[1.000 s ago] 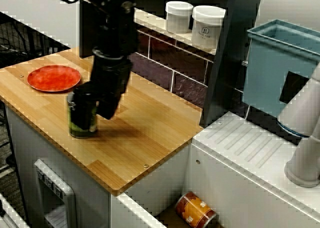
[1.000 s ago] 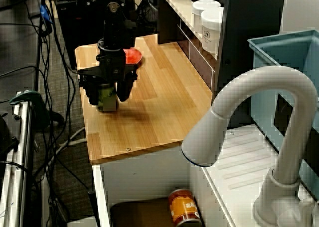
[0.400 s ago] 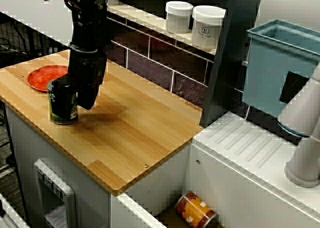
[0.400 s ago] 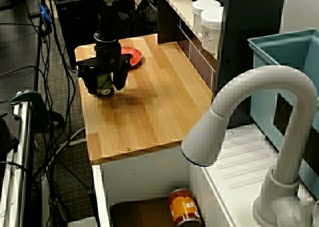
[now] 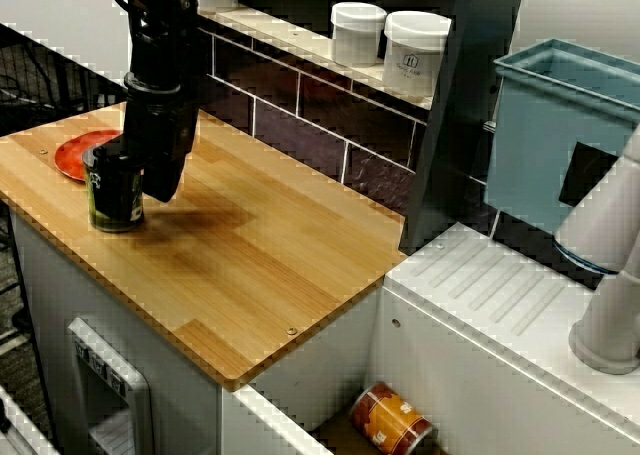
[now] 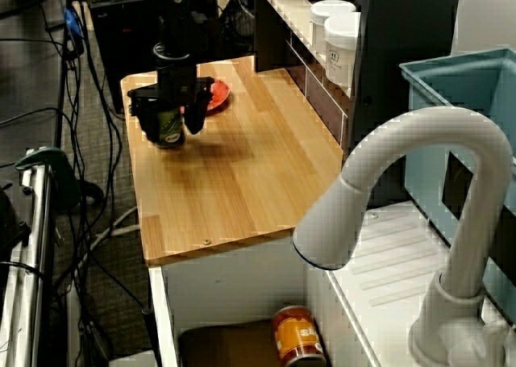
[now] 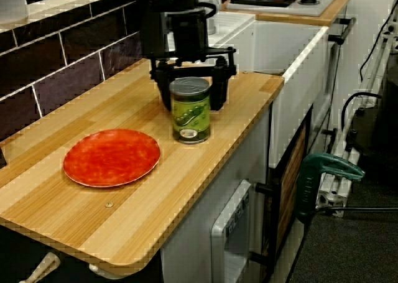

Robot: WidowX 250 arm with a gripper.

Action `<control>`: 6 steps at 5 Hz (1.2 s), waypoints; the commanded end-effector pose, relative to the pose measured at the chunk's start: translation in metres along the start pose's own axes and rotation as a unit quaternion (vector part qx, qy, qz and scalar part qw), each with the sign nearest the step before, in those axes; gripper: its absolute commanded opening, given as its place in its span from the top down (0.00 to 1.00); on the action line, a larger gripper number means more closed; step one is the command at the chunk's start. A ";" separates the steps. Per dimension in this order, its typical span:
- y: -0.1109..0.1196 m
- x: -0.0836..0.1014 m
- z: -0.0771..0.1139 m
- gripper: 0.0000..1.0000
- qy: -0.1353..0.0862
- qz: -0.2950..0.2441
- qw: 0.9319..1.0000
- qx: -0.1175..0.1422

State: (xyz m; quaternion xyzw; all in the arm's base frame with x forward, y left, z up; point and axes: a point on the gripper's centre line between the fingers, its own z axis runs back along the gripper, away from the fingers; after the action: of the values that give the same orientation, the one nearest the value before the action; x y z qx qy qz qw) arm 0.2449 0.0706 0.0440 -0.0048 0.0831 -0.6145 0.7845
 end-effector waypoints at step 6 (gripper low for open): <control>0.038 -0.054 0.082 0.00 -0.134 0.198 0.969 -0.057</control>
State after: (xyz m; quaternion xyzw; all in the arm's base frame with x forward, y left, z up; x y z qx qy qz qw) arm 0.2767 0.1122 0.1092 -0.1419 0.0311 -0.4271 0.8925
